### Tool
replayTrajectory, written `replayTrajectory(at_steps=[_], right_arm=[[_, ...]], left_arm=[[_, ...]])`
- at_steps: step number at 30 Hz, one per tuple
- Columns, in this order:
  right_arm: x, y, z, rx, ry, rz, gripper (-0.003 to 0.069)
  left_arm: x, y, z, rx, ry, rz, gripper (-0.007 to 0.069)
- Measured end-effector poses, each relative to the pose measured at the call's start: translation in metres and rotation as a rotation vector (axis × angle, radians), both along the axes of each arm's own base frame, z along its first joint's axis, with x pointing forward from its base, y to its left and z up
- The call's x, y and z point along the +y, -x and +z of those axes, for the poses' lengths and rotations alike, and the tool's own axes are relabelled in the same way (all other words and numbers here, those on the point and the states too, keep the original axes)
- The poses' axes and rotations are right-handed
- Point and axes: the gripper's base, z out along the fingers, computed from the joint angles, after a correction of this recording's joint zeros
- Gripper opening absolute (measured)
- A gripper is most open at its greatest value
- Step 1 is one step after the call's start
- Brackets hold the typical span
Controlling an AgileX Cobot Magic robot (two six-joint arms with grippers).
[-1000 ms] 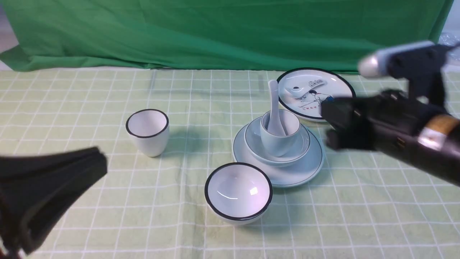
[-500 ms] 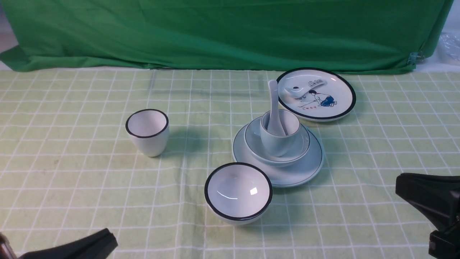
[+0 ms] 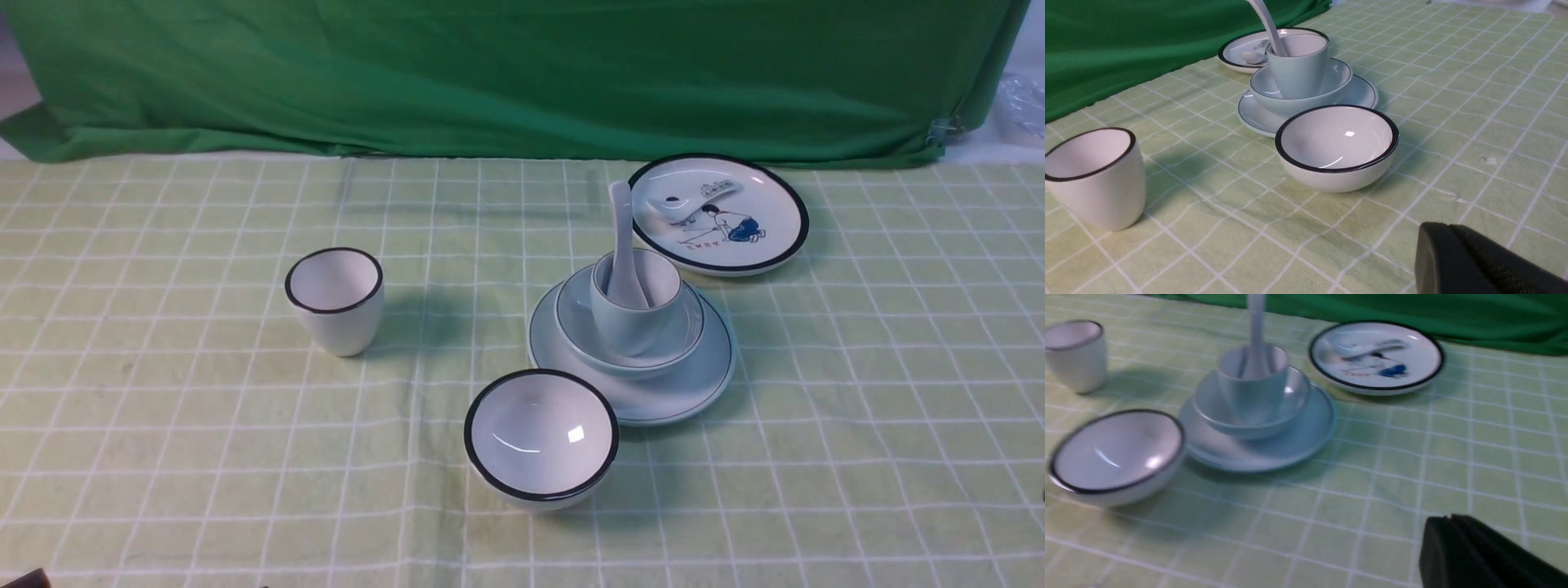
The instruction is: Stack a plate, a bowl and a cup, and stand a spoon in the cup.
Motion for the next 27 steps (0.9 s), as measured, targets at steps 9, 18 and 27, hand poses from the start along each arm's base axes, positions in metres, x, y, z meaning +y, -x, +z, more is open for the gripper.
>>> replayTrajectory(at_steps=[9, 18, 27], right_arm=[[-0.008, 0.023, -0.053, -0.033, 0.037, -0.073, 0.0018], [-0.008, 0.023, -0.053, -0.031, 0.032, -0.072, 0.002], [-0.008, 0.023, -0.053, -0.03, 0.032, -0.072, 0.0027]], left_arm=[[0.0, 0.0, -0.001, 0.003, -0.003, 0.0, 0.0006], [0.0, 0.0, -0.001, 0.004, -0.004, 0.0, 0.0006], [0.0, 0.0, -0.001, 0.001, -0.007, -0.001, 0.0006]])
